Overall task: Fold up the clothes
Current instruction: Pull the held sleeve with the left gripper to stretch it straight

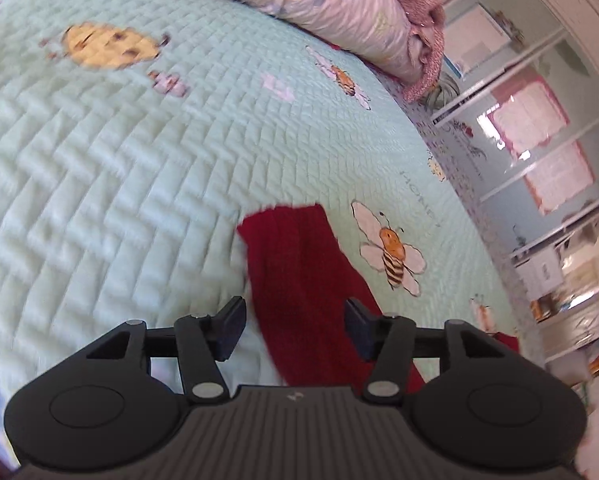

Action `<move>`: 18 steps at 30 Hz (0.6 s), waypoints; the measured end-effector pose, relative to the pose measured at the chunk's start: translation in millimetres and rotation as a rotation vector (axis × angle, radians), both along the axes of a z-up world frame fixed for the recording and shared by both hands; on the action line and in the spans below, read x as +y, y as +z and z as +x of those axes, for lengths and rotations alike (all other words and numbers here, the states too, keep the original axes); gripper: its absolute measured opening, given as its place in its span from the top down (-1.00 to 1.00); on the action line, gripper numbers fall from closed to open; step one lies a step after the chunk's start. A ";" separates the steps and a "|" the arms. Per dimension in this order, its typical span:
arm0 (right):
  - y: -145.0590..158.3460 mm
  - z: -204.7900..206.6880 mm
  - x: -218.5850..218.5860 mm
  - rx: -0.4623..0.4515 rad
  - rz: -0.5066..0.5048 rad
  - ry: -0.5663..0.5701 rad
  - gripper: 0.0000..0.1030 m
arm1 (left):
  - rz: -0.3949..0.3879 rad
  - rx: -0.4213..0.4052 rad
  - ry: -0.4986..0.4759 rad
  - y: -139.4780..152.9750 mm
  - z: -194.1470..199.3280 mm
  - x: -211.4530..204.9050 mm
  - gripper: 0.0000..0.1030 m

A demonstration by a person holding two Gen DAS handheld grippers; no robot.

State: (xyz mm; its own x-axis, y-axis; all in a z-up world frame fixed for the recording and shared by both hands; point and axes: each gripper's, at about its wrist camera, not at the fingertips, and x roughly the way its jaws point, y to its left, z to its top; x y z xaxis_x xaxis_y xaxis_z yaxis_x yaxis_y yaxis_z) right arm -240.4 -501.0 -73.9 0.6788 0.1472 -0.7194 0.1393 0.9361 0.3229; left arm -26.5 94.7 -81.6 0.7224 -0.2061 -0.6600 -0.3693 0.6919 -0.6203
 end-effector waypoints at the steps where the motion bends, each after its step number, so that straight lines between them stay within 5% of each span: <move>1: -2.6 -2.4 -13.5 -0.006 0.083 -0.063 0.12 | -0.028 -0.001 -0.003 -0.4 -7.8 -5.6 -0.12; 10: -49.1 -4.2 -74.1 -0.061 0.641 -0.356 -0.01 | -0.267 0.004 -0.091 -10.6 -52.0 -78.2 -0.18; 18: -56.1 2.4 -79.7 -0.092 0.685 -0.356 -0.01 | -0.303 -0.046 -0.140 -19.4 -34.3 -127.2 -0.25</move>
State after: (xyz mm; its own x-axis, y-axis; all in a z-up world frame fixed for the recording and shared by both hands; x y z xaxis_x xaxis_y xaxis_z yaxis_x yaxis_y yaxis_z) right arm -238.0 -580.6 -130.0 0.8213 0.3003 -0.4851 0.3387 0.4275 0.8381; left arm -60.7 -32.5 -101.0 0.7009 -0.4875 -0.5206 -0.2501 0.5155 -0.8196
